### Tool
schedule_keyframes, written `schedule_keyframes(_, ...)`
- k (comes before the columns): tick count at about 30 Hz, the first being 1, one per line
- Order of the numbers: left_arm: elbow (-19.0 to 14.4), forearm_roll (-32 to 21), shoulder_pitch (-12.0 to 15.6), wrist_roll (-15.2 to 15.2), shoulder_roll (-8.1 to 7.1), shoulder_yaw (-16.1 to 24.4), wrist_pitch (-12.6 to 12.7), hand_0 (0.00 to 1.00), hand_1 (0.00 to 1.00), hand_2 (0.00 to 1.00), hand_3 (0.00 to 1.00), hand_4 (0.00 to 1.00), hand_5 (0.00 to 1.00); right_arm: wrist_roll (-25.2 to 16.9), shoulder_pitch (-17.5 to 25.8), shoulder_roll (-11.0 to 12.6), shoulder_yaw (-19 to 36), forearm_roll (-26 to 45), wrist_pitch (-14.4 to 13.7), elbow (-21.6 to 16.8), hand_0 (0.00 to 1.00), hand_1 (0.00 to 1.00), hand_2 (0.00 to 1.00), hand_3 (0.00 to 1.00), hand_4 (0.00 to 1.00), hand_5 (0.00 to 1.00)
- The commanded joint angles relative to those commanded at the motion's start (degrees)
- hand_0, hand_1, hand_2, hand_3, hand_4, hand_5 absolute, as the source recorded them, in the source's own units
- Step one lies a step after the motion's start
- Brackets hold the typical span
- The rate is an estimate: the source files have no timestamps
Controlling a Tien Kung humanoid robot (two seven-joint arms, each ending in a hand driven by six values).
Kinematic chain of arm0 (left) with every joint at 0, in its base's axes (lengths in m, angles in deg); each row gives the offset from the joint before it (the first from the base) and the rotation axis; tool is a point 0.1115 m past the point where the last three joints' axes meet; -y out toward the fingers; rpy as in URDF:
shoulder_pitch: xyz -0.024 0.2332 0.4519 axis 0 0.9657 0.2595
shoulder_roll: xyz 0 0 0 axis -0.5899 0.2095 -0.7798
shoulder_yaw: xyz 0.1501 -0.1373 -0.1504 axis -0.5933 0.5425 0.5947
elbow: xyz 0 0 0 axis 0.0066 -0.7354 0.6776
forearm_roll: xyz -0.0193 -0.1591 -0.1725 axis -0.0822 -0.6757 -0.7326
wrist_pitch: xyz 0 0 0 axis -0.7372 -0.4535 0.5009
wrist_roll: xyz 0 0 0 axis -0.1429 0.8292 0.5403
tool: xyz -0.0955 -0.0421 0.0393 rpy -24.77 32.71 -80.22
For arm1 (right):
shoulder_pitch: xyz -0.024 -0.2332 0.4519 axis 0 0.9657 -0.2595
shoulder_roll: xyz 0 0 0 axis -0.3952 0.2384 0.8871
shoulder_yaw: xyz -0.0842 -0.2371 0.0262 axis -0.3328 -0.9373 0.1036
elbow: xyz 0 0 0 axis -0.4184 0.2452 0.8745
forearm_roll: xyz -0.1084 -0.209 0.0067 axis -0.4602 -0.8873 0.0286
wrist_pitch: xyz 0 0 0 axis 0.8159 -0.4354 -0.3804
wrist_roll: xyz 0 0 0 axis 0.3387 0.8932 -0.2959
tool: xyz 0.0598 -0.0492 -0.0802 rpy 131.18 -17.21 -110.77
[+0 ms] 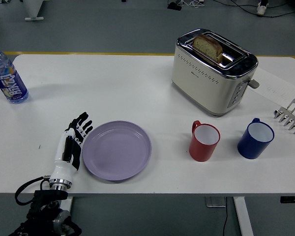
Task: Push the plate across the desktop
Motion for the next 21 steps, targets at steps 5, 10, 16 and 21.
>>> schedule_keyframes(5,-0.49,-0.82,0.20,0.19,0.01,-1.93,0.08,0.827,0.856,0.901,0.828,0.511,0.998,-0.04,-0.03,-0.02,-0.01,0.04,0.00,0.02,0.635,0.589,0.680,0.721,0.427,0.488)
schedule_keyframes(10,-0.96,-1.15,0.07,0.33,0.01,-3.34,0.17,0.827,0.856,0.900,0.825,0.511,0.998,-0.10,-0.03,-0.01,0.07,-0.08,0.04,0.04,0.634,0.589,0.681,0.722,0.428,0.488)
schedule_keyframes(16,-2.26,-2.51,0.09,0.33,0.01,-5.31,0.07,0.826,0.855,0.899,0.822,0.509,0.998,-0.27,-0.07,0.04,-0.07,0.04,0.08,0.11,0.633,0.589,0.680,0.723,0.429,0.490)
schedule_keyframes(21,-3.37,-3.83,-0.04,0.39,0.01,-6.47,-0.02,0.825,0.855,0.899,0.822,0.509,0.998,-0.29,-0.13,0.05,-0.29,0.26,0.08,0.11,0.633,0.589,0.680,0.722,0.429,0.489)
